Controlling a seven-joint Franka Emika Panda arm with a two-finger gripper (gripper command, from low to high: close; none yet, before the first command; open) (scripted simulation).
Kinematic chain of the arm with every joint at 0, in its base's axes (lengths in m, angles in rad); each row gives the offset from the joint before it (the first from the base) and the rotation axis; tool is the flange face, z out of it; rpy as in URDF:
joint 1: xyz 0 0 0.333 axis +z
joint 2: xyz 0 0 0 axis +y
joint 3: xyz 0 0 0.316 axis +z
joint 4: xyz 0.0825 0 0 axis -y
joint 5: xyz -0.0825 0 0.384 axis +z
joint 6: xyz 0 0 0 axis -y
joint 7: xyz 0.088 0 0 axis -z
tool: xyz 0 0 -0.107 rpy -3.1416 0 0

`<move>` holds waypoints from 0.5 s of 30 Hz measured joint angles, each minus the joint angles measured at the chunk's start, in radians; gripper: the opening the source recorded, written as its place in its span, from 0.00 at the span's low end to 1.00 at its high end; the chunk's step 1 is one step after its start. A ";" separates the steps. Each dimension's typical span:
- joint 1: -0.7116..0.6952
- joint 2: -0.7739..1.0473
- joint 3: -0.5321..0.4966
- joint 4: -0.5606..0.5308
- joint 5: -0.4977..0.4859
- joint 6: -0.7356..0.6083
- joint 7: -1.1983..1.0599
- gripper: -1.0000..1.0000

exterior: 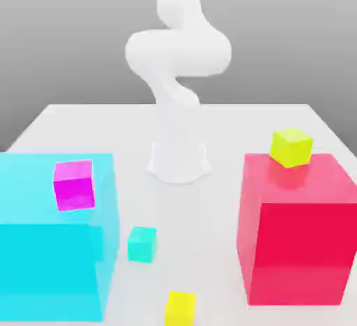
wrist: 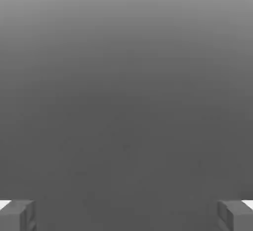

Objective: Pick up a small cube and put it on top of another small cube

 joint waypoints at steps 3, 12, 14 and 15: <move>-0.043 0.079 0.037 -0.011 0.011 0.031 0.122 0.50; -0.154 0.305 0.146 -0.042 0.014 0.121 0.491 0.50; -0.172 0.356 0.166 -0.049 0.006 0.141 0.579 0.50; -0.186 0.381 0.180 -0.053 0.003 0.151 0.622 0.50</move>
